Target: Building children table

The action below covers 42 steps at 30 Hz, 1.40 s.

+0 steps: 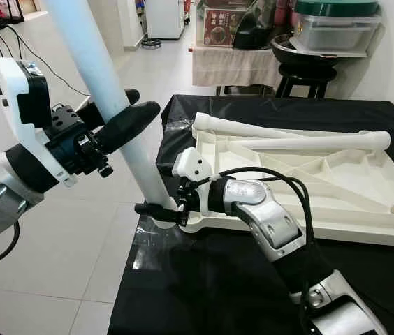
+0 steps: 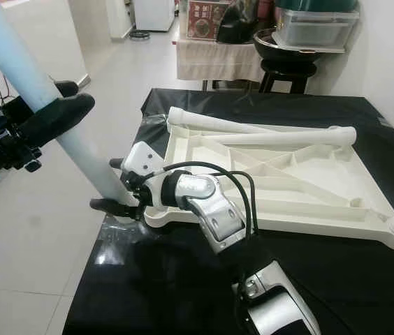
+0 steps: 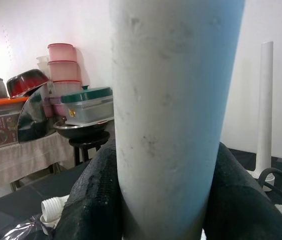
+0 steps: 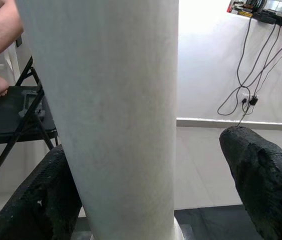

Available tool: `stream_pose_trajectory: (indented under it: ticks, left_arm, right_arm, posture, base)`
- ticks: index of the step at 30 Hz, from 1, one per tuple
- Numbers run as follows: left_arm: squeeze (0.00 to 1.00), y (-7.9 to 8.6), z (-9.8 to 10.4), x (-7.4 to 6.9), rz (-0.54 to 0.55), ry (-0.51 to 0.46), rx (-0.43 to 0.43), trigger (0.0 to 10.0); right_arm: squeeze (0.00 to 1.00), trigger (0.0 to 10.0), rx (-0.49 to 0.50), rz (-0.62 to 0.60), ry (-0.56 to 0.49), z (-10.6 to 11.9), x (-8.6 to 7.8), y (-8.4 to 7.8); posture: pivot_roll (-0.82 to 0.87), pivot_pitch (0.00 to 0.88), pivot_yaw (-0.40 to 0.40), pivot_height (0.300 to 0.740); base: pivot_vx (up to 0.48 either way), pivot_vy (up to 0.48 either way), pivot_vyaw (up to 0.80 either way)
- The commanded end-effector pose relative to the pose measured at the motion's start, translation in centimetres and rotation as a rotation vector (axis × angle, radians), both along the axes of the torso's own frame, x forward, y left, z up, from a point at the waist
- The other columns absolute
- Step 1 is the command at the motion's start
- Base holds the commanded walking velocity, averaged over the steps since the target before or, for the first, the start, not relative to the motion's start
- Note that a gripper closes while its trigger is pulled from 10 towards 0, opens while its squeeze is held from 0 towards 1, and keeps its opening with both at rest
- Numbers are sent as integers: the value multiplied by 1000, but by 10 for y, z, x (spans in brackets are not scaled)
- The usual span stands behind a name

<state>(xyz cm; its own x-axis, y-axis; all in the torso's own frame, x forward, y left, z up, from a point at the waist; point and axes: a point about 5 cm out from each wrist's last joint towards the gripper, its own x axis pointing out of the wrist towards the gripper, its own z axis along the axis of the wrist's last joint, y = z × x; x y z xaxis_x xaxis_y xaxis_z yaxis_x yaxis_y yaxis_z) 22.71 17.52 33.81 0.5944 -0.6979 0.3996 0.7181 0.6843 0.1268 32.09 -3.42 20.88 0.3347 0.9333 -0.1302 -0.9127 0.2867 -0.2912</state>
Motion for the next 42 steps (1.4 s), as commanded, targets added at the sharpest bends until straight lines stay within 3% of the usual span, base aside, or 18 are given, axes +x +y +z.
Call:
stream_pose_trajectory:
  ticks: [1, 28, 29, 30, 31, 33, 42]
  left_arm:
    - [0, 0, 0, -2, 0, -2, 8, 0]
    - [0, 0, 0, -2, 0, -2, 8, 0]
    - [0, -1, -1, -2, -2, -3, 5, 0]
    - [0, 10, -2, 12, 87, -38, -33, 0]
    - [0, 10, -2, 12, 87, -38, -33, 0]
    - [0, 22, -7, 29, 197, -79, -55, 0]
    - [0, 25, -7, 32, 234, -98, -40, 0]
  right_arm:
    - [1000, 10000, 28, -47, 51, -13, -8, 9]
    - [1000, 10000, 28, -47, 51, -13, -8, 9]
    - [329, 10000, 7, 17, 6, -2, -2, 2]
    - [0, 10000, 65, 82, 7, 1, 0, -17]
    - [0, 10000, 65, 82, 7, 1, 0, -17]
    - [0, 10000, 145, 129, -1, 2, 1, -38]
    - [0, 10000, 160, 106, -15, 3, 5, -43]
  posture:
    - [11, 226, 57, 740]
    - [11, 226, 57, 740]
    - [11, 0, 0, 740]
    - [-29, 0, 0, 740]
    - [-29, 0, 0, 740]
    - [-30, 0, 0, 740]
    - [-28, 0, 0, 740]
  base:
    - [0, 0, 0]
    - [0, 0, 0]
    - [0, 0, 0]
    - [0, 0, 0]
    - [0, 0, 0]
    - [0, 0, 0]
    - [0, 0, 0]
